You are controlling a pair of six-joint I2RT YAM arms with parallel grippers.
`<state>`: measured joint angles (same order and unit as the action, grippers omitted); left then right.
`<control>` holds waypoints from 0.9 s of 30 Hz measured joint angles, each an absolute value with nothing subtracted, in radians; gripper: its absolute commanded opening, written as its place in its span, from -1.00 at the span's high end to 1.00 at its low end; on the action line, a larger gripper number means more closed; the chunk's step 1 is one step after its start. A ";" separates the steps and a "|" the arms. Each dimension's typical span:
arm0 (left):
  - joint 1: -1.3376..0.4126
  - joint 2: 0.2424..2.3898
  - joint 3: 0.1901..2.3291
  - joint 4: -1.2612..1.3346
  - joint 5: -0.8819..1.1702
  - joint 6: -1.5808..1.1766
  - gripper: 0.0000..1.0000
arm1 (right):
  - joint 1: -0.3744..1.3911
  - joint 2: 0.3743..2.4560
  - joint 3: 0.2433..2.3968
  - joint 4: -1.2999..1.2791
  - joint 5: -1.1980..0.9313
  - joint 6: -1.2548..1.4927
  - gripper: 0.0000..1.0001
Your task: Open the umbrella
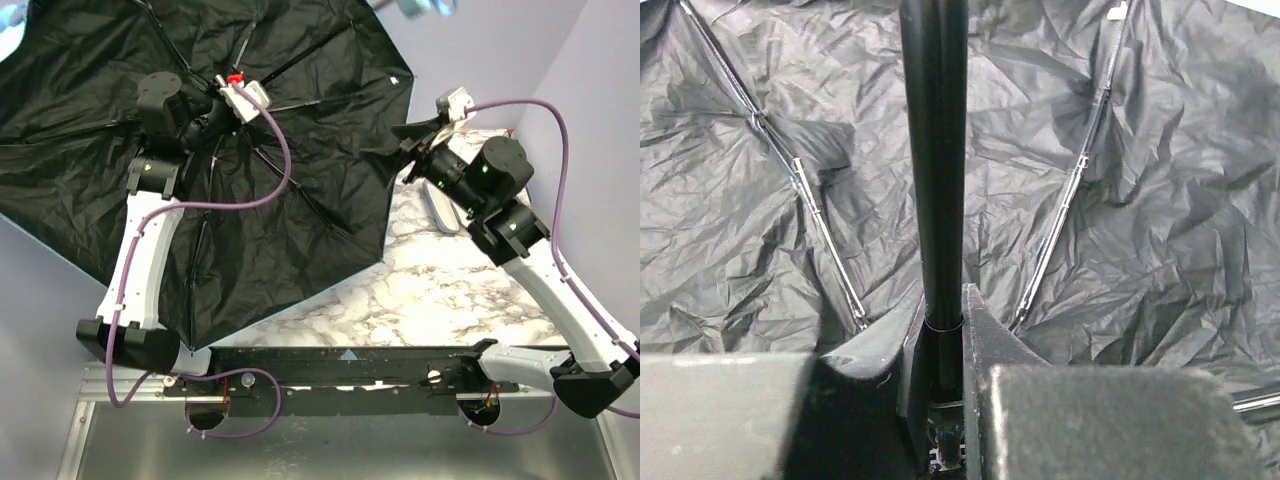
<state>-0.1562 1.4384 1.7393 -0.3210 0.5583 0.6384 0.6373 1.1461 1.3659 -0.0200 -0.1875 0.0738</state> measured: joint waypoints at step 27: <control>-0.161 1.268 1.475 -0.188 0.500 1.792 1.00 | 0.571 1.653 2.246 -1.105 -0.625 -0.155 -0.63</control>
<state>-0.1612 1.2682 1.4754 -0.1883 0.5003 1.7924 0.5713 1.6527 2.2456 -1.1053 -0.6250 -0.1551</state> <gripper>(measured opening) 0.138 0.890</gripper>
